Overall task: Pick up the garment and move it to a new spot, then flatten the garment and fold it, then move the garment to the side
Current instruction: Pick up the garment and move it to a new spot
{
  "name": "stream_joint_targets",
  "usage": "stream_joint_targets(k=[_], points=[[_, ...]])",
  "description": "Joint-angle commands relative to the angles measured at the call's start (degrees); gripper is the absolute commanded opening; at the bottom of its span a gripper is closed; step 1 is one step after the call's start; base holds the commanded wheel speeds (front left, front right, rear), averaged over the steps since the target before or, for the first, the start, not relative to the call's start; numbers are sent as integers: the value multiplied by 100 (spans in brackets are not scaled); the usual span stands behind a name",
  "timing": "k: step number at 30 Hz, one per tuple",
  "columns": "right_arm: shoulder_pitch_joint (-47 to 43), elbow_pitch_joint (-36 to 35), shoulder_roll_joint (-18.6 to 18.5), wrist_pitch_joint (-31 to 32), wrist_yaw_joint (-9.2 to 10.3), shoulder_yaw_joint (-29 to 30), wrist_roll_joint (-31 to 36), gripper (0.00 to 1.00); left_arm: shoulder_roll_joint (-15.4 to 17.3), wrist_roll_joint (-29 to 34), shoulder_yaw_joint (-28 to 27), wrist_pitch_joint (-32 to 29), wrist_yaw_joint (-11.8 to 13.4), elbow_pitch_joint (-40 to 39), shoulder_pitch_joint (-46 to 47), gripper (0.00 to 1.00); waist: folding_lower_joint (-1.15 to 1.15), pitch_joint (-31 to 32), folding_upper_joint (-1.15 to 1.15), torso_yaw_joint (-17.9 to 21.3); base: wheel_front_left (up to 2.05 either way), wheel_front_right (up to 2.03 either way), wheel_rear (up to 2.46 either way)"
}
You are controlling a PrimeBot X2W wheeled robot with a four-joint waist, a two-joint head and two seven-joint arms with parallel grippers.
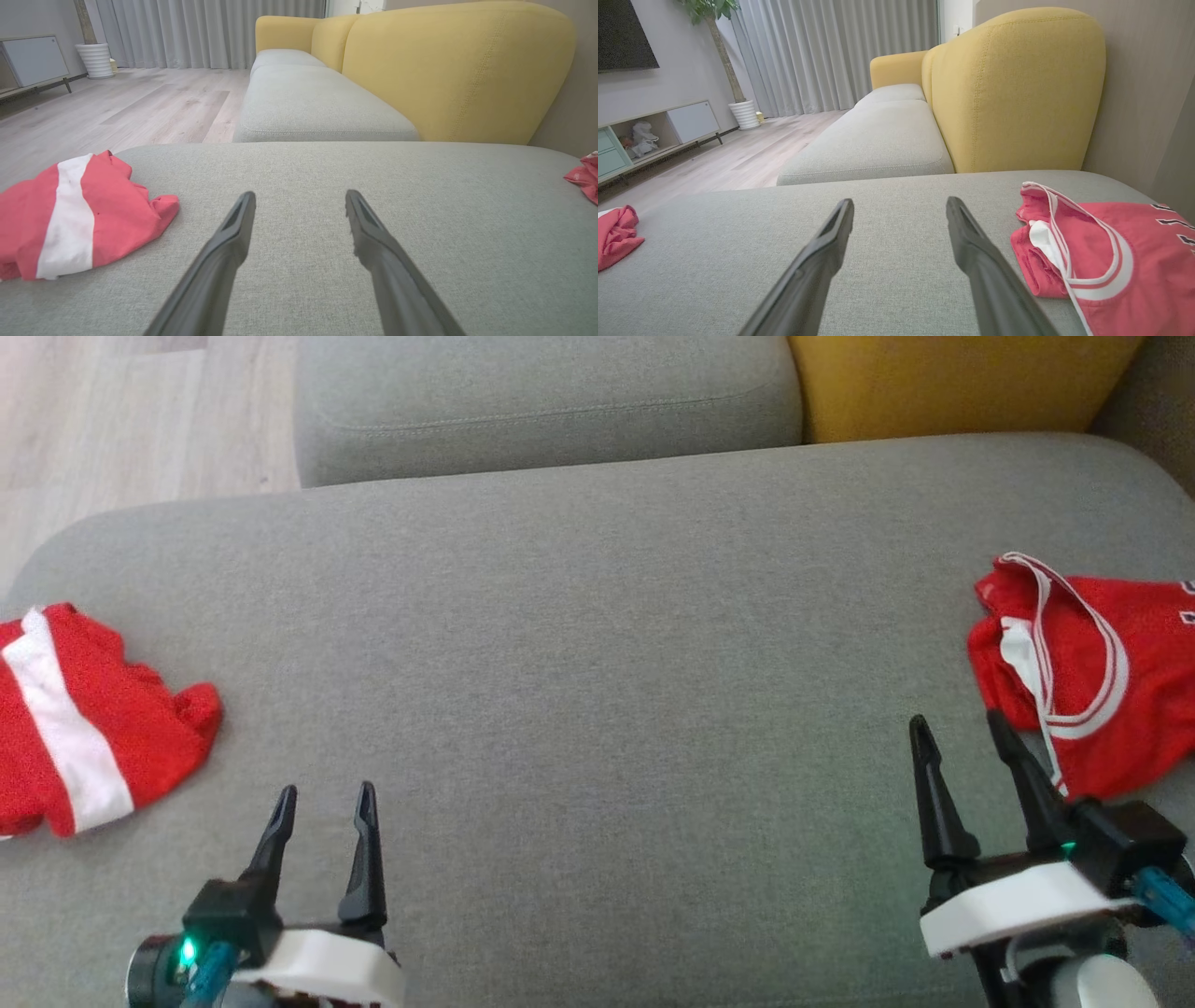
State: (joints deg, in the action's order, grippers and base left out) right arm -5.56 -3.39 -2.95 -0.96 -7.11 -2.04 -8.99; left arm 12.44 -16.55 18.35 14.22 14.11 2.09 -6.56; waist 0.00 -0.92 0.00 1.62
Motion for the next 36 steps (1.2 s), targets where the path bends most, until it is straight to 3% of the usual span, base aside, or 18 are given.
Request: stream_joint_targets(k=[1, 7, 13, 19, 27, 36], points=[[74, -226, -19, 0, -37, -93, 36, 100, 65, -35, -173, 49, 10, -159, 344, 100, 0, 13, 0, -97, 0, 0, 0], [-35, -396, -10, 42, -37, -51, 57, 100, -12, -58, -165, 55, 15, -165, 479, 100, 0, -22, 0, -596, 0, 0, 0], [-163, -675, -1, 132, -37, -9, 104, 100, -108, -69, -172, 65, -10, -154, 700, 100, 0, -39, 0, -1479, 0, 0, 0], [-181, -876, 4, 227, -37, -57, 164, 100, -115, -47, -308, 74, 20, -214, 700, 100, 0, -16, 0, -2030, 0, 0, 0], [-189, -983, 6, 281, -37, -35, 187, 100, -96, -4, -507, 76, 58, -398, 531, 100, 0, -45, 0, -2291, 0, 0, 0], [-67, -1092, 3, 335, -37, -39, 275, 100, -185, -29, -662, 77, 23, -493, 526, 100, 0, -324, 0, -2255, 0, 0, 0]])
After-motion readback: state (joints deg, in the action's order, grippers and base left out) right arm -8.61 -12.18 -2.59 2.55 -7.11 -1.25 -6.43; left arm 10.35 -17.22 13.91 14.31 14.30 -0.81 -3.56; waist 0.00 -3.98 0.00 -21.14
